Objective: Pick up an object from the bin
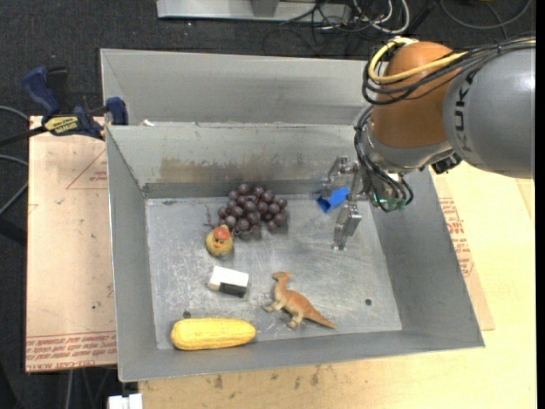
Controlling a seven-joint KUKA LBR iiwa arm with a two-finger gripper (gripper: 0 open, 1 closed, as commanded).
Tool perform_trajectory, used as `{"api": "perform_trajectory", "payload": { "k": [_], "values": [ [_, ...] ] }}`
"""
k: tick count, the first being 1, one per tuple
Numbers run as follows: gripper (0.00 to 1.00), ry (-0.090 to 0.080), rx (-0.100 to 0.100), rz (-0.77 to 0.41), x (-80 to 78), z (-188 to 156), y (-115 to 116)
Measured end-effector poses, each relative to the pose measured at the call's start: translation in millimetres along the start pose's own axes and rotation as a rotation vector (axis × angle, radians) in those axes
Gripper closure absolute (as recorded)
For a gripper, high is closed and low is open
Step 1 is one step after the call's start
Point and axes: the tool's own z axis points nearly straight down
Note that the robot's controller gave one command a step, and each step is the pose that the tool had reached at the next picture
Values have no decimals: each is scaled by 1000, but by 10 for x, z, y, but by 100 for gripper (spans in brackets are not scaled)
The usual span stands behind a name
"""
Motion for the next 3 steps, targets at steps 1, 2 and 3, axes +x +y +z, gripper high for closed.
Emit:
{"api": "perform_trajectory", "payload": {
  "k": [1, 2, 3],
  "values": [
    [0, -8, 1, -1, -17, -53, 1],
    [0, -16, 3, -158, 407, 387, 292],
    [0, -2, 0, -131, 987, 348, 682]
  ]
}}
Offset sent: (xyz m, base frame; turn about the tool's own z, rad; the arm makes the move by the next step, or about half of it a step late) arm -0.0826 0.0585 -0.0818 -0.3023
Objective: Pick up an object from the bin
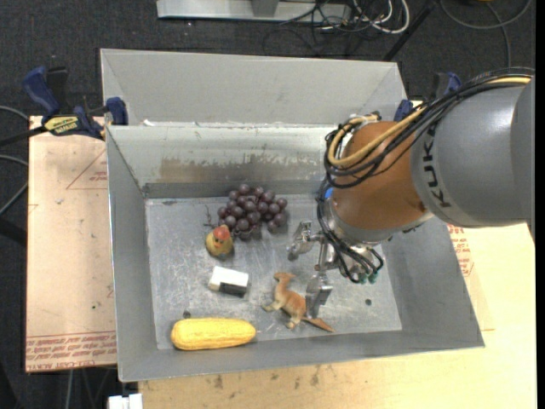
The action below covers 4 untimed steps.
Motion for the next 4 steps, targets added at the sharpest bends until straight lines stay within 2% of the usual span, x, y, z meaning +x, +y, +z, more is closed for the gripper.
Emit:
{"api": "perform_trajectory", "payload": {
  "k": [1, 2, 3, 4],
  "values": [
    [0, -5, 1, -184, 43, 14, 167],
    [0, -5, 1, -292, 222, 247, 210],
    [100, -9, -3, -174, 298, 426, 200],
    [100, -9, -3, -174, 298, 426, 200]
  ]
}}
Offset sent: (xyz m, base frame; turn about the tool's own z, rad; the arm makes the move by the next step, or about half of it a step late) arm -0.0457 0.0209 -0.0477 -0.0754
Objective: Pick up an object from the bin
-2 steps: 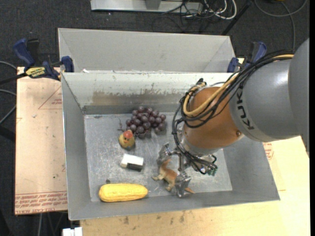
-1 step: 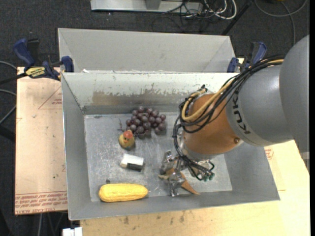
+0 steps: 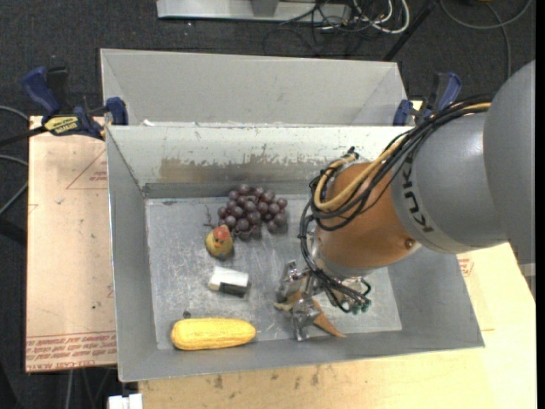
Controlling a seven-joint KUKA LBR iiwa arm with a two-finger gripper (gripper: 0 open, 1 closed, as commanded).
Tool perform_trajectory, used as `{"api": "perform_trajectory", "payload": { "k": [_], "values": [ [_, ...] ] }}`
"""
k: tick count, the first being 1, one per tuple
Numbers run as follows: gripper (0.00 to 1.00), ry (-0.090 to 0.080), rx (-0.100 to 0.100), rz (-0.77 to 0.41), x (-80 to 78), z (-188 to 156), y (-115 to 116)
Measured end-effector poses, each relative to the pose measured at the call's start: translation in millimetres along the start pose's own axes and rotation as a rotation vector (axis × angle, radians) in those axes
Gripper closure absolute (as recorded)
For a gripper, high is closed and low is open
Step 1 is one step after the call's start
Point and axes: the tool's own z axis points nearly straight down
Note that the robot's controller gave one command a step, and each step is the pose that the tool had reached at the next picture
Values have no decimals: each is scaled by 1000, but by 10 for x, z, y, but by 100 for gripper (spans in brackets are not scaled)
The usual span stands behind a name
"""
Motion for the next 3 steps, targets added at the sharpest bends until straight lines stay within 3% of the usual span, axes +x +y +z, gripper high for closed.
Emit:
{"api": "perform_trajectory", "payload": {
  "k": [3],
  "values": [
    [100, 10, 2, 0, 26, -407, 0]
  ]
}}
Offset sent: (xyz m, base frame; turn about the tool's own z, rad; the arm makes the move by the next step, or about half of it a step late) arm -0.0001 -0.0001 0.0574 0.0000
